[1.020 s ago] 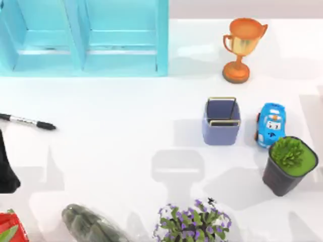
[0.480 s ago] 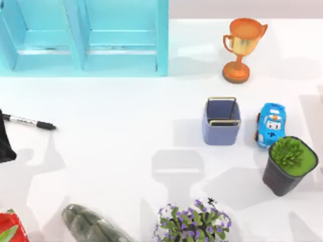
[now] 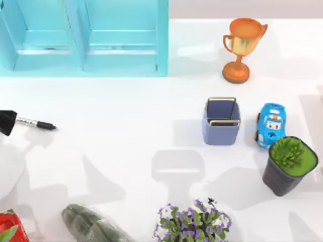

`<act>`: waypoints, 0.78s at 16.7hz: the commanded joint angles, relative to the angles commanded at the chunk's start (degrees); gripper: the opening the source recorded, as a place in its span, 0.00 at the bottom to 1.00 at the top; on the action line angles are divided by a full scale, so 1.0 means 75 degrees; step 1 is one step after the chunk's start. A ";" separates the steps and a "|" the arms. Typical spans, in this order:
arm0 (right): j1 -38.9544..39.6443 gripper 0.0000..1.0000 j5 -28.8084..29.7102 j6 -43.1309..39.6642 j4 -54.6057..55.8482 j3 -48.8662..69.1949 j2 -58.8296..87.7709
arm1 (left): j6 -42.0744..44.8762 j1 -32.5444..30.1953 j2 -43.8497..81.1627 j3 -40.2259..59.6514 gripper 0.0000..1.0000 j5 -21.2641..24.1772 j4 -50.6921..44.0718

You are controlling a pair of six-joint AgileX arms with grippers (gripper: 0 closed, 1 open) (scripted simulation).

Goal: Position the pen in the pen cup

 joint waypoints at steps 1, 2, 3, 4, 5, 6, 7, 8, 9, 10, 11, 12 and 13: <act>0.0000 1.00 0.0000 0.0000 0.0000 0.0000 0.0000 | -0.0458 0.0104 0.0664 0.0139 1.00 0.0175 0.0211; 0.0000 1.00 0.0000 0.0000 0.0000 0.0000 0.0000 | -0.0877 0.0203 0.1244 0.0278 1.00 0.0335 0.0416; 0.0000 1.00 0.0000 0.0000 0.0000 0.0000 0.0000 | -0.1256 0.0296 0.1744 0.0413 1.00 0.0477 0.0612; 0.0000 1.00 0.0000 0.0000 0.0000 0.0000 0.0000 | -0.1591 0.0382 0.2165 0.0543 1.00 0.0600 0.0796; 0.0000 1.00 0.0000 0.0000 0.0000 0.0000 0.0000 | -0.1876 0.0457 0.2508 0.0664 1.00 0.0703 0.0963; 0.0000 1.00 0.0000 0.0000 0.0000 0.0000 0.0000 | -0.2108 0.0521 0.2777 0.0770 1.00 0.0785 0.1108; 0.0000 1.00 0.0000 0.0000 0.0000 0.0000 0.0000 | -0.2285 0.0572 0.2983 0.0857 1.00 0.0848 0.1225; 0.0000 1.00 0.0000 0.0000 0.0000 0.0000 0.0000 | -0.2404 0.0606 0.3127 0.0920 1.00 0.0889 0.1307; 0.0000 1.00 0.0000 0.0000 0.0000 0.0000 0.0000 | -0.2466 0.0624 0.3202 0.0952 1.00 0.0909 0.1350; 0.0000 1.00 0.0000 0.0000 0.0000 0.0000 0.0000 | -0.2470 0.0625 0.3207 0.0954 1.00 0.0911 0.1352; 0.0000 1.00 0.0000 0.0000 0.0000 0.0000 0.0000 | -0.2470 0.0625 0.3207 0.0954 1.00 0.0911 0.1352; 0.0000 1.00 0.0000 0.0000 0.0000 0.0000 0.0000 | -0.2470 0.0625 0.3207 0.0954 1.00 0.0911 0.1352; 0.0000 1.00 0.0000 0.0000 0.0000 0.0000 0.0000 | -0.2458 0.0589 0.3182 0.0919 1.00 0.0897 0.1341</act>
